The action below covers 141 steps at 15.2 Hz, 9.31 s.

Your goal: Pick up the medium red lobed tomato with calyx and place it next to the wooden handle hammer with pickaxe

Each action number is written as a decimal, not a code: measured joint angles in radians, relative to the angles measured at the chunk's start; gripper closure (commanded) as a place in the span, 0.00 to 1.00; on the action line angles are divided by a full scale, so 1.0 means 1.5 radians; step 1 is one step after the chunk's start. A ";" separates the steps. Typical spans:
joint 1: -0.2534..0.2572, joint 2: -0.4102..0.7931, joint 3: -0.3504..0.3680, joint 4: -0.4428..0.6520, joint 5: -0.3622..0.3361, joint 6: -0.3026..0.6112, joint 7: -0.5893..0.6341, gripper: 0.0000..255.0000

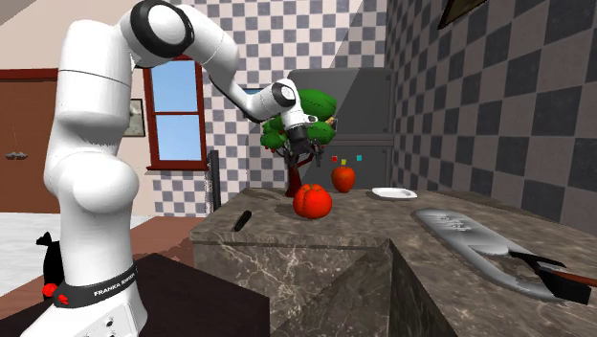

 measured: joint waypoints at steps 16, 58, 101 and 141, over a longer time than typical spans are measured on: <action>-0.002 0.013 -0.021 -0.020 -0.007 0.112 0.004 1.00; 0.013 0.179 -0.050 0.111 -0.086 -0.302 -0.204 1.00; 0.030 0.121 -0.058 0.311 -0.110 -0.534 -0.322 1.00; -0.367 0.273 -0.232 0.386 -0.127 -0.140 -0.719 1.00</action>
